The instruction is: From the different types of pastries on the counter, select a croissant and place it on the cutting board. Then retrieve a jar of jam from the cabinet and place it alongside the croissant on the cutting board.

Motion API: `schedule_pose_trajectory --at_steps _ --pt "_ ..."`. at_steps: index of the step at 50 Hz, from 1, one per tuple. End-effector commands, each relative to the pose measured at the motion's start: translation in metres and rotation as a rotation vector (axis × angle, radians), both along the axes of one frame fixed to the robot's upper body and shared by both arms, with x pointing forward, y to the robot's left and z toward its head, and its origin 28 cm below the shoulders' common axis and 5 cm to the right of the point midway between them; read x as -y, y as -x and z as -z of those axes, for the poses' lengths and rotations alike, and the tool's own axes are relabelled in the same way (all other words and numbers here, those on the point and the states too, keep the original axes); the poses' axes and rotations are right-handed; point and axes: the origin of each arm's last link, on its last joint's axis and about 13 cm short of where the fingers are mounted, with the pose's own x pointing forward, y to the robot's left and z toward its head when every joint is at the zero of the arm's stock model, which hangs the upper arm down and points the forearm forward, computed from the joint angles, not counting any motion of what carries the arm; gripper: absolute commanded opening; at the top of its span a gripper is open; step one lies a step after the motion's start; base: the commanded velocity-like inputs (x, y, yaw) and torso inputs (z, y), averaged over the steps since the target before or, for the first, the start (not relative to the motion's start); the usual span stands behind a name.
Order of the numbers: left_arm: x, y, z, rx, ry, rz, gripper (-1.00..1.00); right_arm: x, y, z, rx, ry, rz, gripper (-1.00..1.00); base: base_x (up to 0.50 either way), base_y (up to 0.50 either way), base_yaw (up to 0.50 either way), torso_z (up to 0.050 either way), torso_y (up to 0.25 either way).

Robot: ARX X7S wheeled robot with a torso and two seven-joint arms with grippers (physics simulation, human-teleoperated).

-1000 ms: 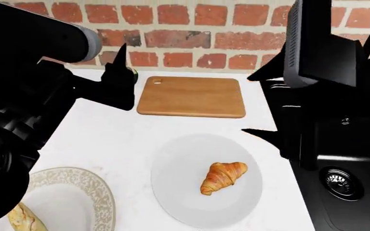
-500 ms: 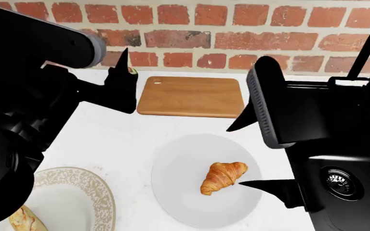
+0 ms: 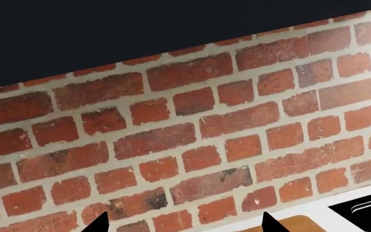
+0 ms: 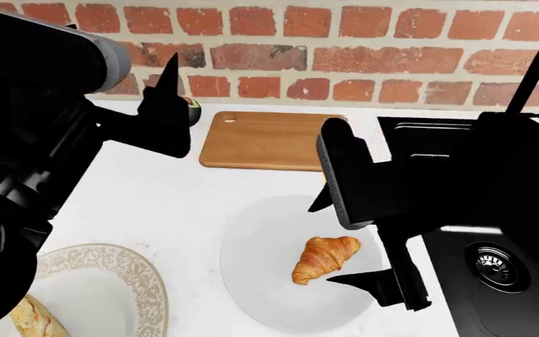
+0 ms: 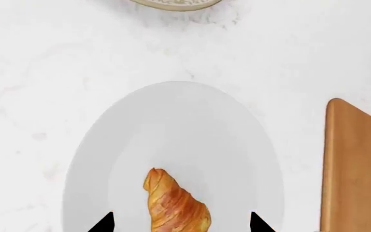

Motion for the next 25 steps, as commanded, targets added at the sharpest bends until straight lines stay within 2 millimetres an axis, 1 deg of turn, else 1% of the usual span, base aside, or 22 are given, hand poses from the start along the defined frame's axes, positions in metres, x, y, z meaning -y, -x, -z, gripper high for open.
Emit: schedule_pose_trajectory --at_steps 1,6,9,14,17,25 --pt "-0.002 0.000 0.000 0.003 0.014 -0.002 1.00 -0.013 -0.012 0.015 -0.028 0.062 0.008 1.00 0.00 0.00 0.00 0.000 0.000" --pt "-0.003 0.000 0.000 -0.002 0.021 -0.001 1.00 -0.014 -0.015 0.017 -0.035 0.094 0.031 1.00 0.00 0.00 0.00 0.000 0.000" --pt "-0.003 0.001 0.000 -0.003 0.020 0.001 1.00 -0.014 -0.017 0.022 -0.051 0.124 0.042 1.00 0.00 0.00 0.00 0.000 0.000" --pt "-0.004 0.002 -0.001 0.003 0.024 -0.001 1.00 -0.017 -0.018 0.026 -0.060 0.133 0.043 1.00 0.00 0.00 0.00 0.000 0.000" --pt "-0.006 0.002 0.001 0.002 0.032 -0.006 1.00 -0.019 -0.022 0.033 -0.073 0.145 0.051 1.00 0.00 0.00 0.00 0.000 0.000" --pt "-0.007 0.002 0.001 0.003 0.035 -0.008 1.00 -0.022 -0.025 0.037 -0.080 0.153 0.054 1.00 0.00 0.00 0.00 0.000 0.000"
